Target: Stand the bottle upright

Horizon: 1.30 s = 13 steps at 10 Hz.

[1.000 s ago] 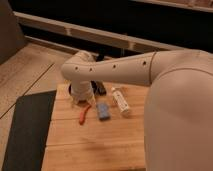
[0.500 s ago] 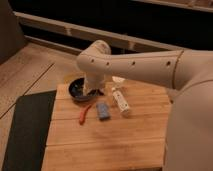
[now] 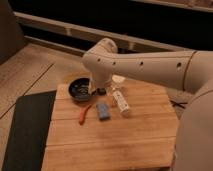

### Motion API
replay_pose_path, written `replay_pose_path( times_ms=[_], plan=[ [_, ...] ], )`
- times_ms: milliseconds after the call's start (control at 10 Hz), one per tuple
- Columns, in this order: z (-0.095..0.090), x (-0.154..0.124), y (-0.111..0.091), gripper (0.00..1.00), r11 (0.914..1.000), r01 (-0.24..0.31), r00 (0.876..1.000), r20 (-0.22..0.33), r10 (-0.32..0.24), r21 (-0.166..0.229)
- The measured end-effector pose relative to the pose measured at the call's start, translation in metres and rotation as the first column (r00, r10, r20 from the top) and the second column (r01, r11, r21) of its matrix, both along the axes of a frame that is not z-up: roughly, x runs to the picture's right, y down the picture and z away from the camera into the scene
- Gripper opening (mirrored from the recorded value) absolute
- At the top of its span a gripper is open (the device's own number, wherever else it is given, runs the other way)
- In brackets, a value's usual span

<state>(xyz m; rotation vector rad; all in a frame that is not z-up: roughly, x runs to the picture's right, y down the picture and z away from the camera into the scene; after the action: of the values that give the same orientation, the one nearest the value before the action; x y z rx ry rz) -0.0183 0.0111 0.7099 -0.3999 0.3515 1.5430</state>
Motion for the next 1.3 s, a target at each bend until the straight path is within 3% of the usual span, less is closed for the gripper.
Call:
replay_pose_path(
  times_ms=[100, 400, 700, 900, 1300],
  plan=[
    [0.008, 0.005, -0.005, 0.65, 0.9998, -0.019, 1.000, -0.005, 0.019, 0.003],
    [0.033, 0.072, -0.038, 0.65, 0.9953, -0.084, 0.994, -0.069, 0.087, 0.047],
    [0.059, 0.105, -0.065, 0.65, 0.9898, -0.112, 0.991, -0.065, 0.118, 0.088],
    [0.080, 0.111, -0.070, 0.65, 0.9901, -0.118, 0.991, -0.048, 0.121, 0.077],
    [0.110, 0.113, -0.065, 0.65, 0.9978, -0.060, 0.998, -0.034, 0.061, 0.030]
  ],
)
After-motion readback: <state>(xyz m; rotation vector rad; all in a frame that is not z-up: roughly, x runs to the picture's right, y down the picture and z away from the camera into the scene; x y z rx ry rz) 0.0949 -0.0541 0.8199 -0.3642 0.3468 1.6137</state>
